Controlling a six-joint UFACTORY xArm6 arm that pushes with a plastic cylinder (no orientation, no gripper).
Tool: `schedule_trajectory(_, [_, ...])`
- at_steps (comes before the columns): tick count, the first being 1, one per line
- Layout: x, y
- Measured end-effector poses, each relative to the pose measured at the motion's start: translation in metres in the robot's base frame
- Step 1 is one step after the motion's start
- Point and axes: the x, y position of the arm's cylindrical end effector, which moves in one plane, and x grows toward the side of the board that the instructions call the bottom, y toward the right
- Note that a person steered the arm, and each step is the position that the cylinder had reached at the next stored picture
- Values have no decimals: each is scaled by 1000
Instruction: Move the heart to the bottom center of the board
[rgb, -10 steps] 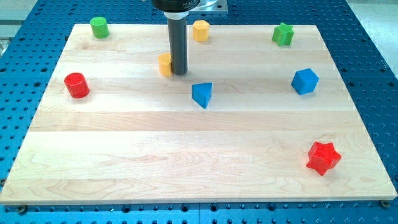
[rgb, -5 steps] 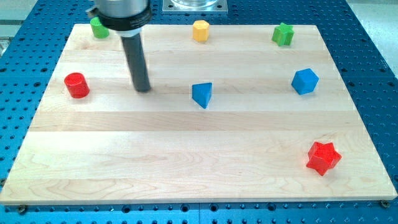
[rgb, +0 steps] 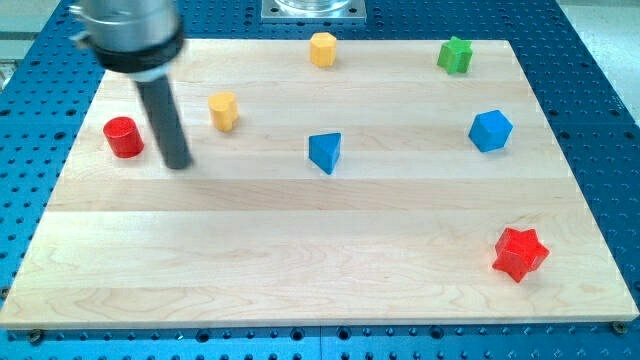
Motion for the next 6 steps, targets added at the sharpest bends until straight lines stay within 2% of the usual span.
schedule_trajectory(1, [-55,31])
schedule_trajectory(2, [-82,45])
schedule_trajectory(3, [-77,109])
schedule_trajectory(4, [12,146])
schedule_trajectory(5, [58,175])
schedule_trajectory(6, [128,211])
